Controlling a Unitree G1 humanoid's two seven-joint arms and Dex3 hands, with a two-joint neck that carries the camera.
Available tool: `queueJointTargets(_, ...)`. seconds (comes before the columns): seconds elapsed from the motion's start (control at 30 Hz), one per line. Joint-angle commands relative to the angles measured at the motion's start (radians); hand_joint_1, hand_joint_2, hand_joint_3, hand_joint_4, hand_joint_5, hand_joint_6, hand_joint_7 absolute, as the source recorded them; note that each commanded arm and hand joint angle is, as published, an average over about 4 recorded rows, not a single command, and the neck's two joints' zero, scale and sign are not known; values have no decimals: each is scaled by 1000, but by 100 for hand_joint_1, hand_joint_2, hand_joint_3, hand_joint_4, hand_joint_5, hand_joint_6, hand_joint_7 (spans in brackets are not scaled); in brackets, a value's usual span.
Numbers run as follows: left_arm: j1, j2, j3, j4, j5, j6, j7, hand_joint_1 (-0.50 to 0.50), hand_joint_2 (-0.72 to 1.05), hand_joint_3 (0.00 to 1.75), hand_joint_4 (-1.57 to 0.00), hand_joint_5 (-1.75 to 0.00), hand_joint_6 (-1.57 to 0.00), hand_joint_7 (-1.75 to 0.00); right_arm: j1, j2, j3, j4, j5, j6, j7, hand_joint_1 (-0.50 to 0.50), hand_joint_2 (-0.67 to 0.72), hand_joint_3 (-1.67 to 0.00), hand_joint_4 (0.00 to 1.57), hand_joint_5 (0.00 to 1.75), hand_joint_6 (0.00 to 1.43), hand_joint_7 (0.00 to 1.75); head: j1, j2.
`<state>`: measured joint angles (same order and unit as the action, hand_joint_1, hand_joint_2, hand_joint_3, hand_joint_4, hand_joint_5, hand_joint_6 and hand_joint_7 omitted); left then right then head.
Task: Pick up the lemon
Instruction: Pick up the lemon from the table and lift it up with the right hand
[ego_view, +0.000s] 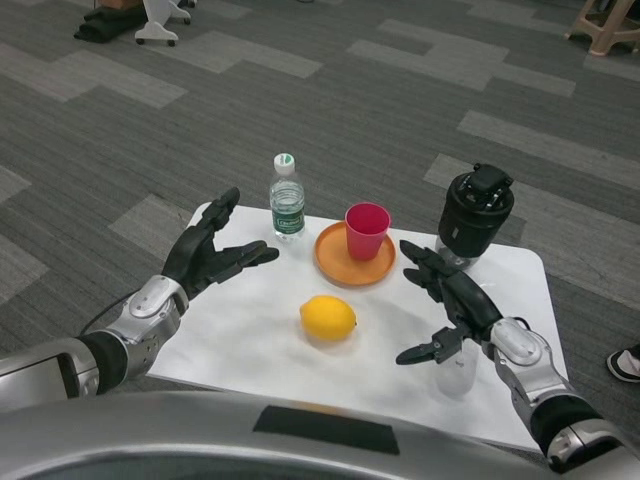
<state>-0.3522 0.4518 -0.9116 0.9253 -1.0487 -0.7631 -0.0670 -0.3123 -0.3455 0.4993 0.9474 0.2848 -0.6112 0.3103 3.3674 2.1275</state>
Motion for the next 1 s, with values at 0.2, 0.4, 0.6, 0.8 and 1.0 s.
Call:
queueJointTargets(0.2,-13,4,9,18,-5,7,3,50,105,9,0,0,0,0,-78,53,112,53,8,3,-43,-29,-29,-48,0,48,0,0,-136,-44)
queueJointTargets(0.4,-9,4,12,18,-5,5,3,50,105,9,0,0,0,0,-135,80,145,47,-66,61,-41,-27,-29,-56,0,61,0,3,-205,-63)
queueJointTargets(0.6,-7,4,14,18,-5,5,3,50,105,9,0,0,0,0,-173,102,147,53,-122,119,-40,-25,-29,-56,0,68,0,7,-232,-66)
queueJointTargets(0.8,-3,6,21,17,-5,2,4,50,105,9,0,0,0,0,-198,122,189,64,-145,153,-40,-25,-29,-58,0,78,0,7,-253,-67)
queueJointTargets(1.0,7,7,34,9,-4,1,4,50,105,9,0,0,0,0,-215,145,201,72,-250,214,-63,-29,-29,-56,0,82,0,7,-259,-69)
